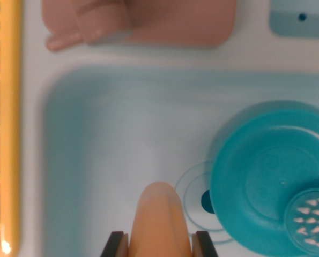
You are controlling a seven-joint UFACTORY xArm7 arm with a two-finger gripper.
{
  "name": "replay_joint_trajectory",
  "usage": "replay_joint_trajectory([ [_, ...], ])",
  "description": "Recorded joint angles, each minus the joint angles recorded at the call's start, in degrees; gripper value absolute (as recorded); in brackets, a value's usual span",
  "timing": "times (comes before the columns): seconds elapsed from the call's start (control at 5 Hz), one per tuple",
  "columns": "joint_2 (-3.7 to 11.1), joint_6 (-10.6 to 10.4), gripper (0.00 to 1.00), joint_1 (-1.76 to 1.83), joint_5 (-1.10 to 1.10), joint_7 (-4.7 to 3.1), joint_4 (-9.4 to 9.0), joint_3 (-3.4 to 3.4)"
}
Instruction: Pick detergent from the sink
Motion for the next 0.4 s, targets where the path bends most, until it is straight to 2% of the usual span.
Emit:
replay_joint_trajectory([
  [0.2, 0.0, 0.0, 1.0, 0.0, 0.0, 0.0, 0.0, 0.0],
  [0.4, -0.71, 2.39, 1.0, 0.01, -0.06, 0.06, 1.68, 0.01],
])
